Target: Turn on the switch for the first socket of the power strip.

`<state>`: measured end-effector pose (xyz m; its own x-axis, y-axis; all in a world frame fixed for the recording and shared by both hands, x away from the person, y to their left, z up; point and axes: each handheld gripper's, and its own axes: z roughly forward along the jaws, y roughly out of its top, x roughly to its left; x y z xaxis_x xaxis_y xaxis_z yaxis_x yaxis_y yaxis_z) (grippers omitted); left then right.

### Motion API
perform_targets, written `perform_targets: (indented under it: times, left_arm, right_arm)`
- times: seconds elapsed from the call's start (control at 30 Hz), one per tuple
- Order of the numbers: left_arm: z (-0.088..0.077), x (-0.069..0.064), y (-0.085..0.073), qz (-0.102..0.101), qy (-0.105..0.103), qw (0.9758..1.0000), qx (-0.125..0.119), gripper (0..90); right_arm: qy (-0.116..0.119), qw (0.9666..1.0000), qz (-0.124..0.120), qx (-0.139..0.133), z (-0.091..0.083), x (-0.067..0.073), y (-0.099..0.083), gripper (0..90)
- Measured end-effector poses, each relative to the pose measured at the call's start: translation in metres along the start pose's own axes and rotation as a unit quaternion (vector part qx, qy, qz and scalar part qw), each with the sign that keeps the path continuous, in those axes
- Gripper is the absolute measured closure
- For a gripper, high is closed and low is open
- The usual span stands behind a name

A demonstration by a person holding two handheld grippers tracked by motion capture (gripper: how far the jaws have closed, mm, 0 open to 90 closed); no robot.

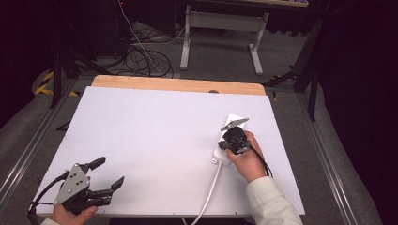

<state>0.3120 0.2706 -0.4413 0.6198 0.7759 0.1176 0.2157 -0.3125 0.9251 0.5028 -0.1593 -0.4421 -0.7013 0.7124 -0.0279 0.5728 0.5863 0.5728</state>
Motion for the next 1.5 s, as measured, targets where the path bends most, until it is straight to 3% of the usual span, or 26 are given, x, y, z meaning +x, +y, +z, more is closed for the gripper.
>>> perform_targets:
  times: [0.53, 0.87, 1.03, 1.23, 1.5]
  left_arm:
    - [0.0, 0.0, 0.0, 0.0, 0.0, 1.0, -0.001, 17.4]
    - [0.0, 0.0, 0.0, 0.001, 0.0, 1.0, -0.001, 17.4]
    - [0.0, 0.0, 0.0, 0.0, 0.001, 1.0, -0.001, 17.4]
    - [0.001, 0.001, 0.0, -0.008, 0.001, 1.0, -0.001, 17.4]
    - [0.001, 0.001, 0.0, -0.004, 0.002, 1.0, 0.0, 17.4]
  right_arm:
    - [0.009, 0.9997, 0.022, -0.002, 0.002, -0.004, -0.001, 90.0]
    - [0.004, 0.9997, 0.023, -0.006, 0.002, -0.004, -0.002, 90.0]
    - [-0.009, 0.9999, 0.008, 0.004, 0.002, 0.001, 0.002, 90.0]
    - [0.0, 0.9994, 0.02, -0.027, -0.008, -0.002, 0.001, 90.0]
    - [0.0, 0.9982, 0.013, -0.059, -0.026, 0.003, 0.002, 90.0]
